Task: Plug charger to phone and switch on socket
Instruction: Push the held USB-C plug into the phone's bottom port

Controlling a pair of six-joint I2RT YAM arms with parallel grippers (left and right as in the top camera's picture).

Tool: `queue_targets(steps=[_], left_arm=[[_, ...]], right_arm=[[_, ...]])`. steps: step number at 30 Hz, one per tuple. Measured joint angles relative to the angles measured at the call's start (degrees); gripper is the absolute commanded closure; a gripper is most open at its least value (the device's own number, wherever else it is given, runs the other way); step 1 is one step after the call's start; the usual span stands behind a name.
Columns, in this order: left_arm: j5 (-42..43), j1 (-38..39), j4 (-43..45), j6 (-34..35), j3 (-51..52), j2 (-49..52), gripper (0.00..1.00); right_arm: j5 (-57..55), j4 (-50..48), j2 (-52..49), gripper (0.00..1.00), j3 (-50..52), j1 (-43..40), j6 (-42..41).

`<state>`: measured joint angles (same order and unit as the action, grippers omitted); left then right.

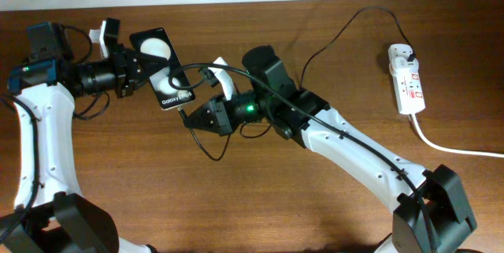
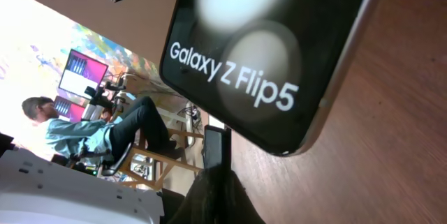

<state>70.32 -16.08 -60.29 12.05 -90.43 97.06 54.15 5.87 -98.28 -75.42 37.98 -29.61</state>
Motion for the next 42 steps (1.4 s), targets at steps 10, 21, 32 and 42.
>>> queue_targets(steps=[10,21,32,42], left_arm=[[-2.8,-0.02,0.48,0.0,0.0,0.0,1.0],[-2.93,-0.13,-1.44,1.27,-0.02,0.0,1.0],[-4.57,-0.33,-0.94,1.27,-0.02,0.0,1.0],[-6.36,-0.33,-0.2,1.27,-0.07,0.0,1.0]], right_arm=[[-0.37,0.02,0.0,0.96,0.0,0.0,-0.2],[-0.33,0.07,0.0,0.96,0.0,0.02,-0.2],[-5.64,0.96,0.13,0.96,0.0,0.94,-2.56],[-11.3,1.79,0.96,0.96,0.02,1.84,-5.27]])
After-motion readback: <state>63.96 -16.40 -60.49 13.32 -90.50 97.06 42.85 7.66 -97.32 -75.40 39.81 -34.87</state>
